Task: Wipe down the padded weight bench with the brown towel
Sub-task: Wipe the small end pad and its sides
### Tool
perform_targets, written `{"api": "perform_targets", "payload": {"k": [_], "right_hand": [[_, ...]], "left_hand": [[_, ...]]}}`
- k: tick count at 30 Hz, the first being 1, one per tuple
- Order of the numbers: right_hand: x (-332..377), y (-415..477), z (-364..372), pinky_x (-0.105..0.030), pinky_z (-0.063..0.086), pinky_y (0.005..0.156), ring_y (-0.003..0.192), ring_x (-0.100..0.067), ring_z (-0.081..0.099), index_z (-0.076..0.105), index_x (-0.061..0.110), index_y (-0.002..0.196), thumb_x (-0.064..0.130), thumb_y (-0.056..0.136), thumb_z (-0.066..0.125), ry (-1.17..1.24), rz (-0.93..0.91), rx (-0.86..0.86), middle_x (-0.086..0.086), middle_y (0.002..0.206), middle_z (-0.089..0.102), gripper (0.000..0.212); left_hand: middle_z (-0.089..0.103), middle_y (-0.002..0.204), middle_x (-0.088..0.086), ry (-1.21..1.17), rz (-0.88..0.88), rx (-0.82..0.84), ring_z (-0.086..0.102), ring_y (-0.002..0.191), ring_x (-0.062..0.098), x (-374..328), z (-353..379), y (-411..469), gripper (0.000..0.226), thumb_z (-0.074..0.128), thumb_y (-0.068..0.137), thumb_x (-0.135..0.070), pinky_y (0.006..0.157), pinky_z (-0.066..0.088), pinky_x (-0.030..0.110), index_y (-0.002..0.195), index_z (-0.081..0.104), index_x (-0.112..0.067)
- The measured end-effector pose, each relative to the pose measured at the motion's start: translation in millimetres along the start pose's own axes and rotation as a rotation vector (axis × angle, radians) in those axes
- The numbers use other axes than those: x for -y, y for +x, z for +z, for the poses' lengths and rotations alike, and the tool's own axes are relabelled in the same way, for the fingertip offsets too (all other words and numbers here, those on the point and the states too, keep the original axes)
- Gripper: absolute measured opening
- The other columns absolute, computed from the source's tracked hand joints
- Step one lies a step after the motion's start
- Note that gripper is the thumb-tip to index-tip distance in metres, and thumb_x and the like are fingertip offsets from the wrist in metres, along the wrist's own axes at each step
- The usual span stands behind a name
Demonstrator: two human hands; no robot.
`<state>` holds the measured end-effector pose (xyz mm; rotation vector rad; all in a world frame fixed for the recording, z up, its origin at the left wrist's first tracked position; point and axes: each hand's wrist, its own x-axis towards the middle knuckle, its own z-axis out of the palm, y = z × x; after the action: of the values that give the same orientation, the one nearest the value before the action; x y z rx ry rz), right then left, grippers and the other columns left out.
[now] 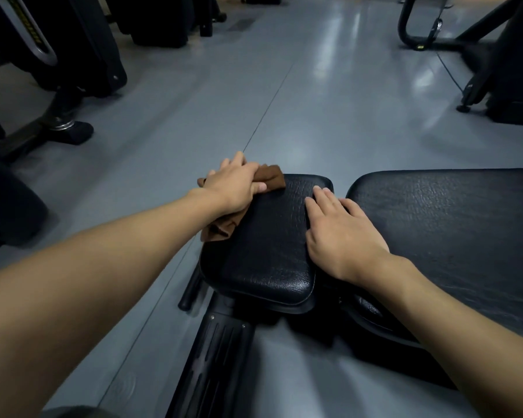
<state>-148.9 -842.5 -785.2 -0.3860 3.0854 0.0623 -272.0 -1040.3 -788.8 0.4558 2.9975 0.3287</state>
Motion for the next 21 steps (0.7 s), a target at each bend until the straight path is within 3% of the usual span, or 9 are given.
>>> {"api": "perform_targets", "payload": {"k": [6, 9, 11, 16, 19, 21], "right_hand": [[-0.5, -1.5, -1.7, -0.040, 0.009, 0.121, 0.152, -0.022, 0.003, 0.013, 0.007, 0.154, 0.037, 0.078, -0.008, 0.010, -0.002, 0.009, -0.015, 0.164, 0.005, 0.084], [1.6, -2.9, -2.5, -0.040, 0.006, 0.122, 0.152, -0.023, 0.001, 0.011, 0.006, 0.154, 0.032, 0.095, 0.011, 0.005, 0.002, 0.030, -0.015, 0.164, 0.002, 0.065], [2.4, -3.1, -3.1, -0.041, 0.006, 0.122, 0.152, -0.024, 0.001, 0.009, 0.006, 0.154, 0.029, 0.096, 0.012, 0.001, 0.006, 0.035, -0.015, 0.164, 0.001, 0.063], [3.0, -2.6, -2.4, -0.041, 0.007, 0.122, 0.152, -0.024, 0.000, 0.010, 0.007, 0.155, 0.032, 0.087, 0.004, -0.007, 0.014, 0.033, -0.015, 0.164, 0.002, 0.072], [2.6, -1.2, -2.0, -0.041, 0.009, 0.121, 0.152, -0.023, 0.002, 0.012, 0.008, 0.154, 0.033, 0.084, 0.005, -0.007, 0.018, 0.028, -0.015, 0.164, 0.004, 0.075], [1.6, -0.4, -2.2, -0.041, 0.010, 0.121, 0.152, -0.023, 0.003, 0.013, 0.008, 0.154, 0.033, 0.084, 0.005, 0.001, 0.016, 0.024, -0.014, 0.164, 0.005, 0.075]], "left_hand": [[0.043, 0.106, -0.006, -0.045, 0.084, 0.001, 0.043, 0.107, 0.023, 13.4, -0.6, -28.4, 0.024, 0.047, 0.099, -0.040, 0.093, 0.041, 0.051, 0.114, 0.052, -0.021], [0.043, 0.104, -0.011, -0.028, 0.166, 0.012, 0.045, 0.109, 0.020, 29.1, -3.7, -62.5, 0.022, 0.054, 0.096, -0.037, 0.091, 0.041, 0.045, 0.115, 0.052, -0.026], [0.047, 0.112, -0.009, 0.030, 0.182, 0.016, 0.044, 0.110, 0.018, 32.7, -1.7, -76.2, 0.029, 0.052, 0.097, -0.038, 0.089, 0.040, 0.043, 0.123, 0.049, -0.027], [0.041, 0.124, 0.005, 0.113, 0.051, 0.024, 0.042, 0.115, 0.029, 20.7, 3.9, -41.2, 0.038, 0.038, 0.102, -0.042, 0.090, 0.039, 0.050, 0.129, 0.038, -0.017], [0.034, 0.129, 0.010, -0.018, -0.089, 0.068, 0.042, 0.121, 0.036, 18.5, 6.0, -11.7, 0.044, 0.033, 0.101, -0.048, 0.098, 0.039, 0.055, 0.132, 0.029, -0.017], [0.033, 0.129, 0.010, -0.086, -0.089, 0.064, 0.041, 0.122, 0.037, 19.4, 9.4, -10.0, 0.043, 0.032, 0.101, -0.048, 0.100, 0.038, 0.054, 0.133, 0.029, -0.020]]}}
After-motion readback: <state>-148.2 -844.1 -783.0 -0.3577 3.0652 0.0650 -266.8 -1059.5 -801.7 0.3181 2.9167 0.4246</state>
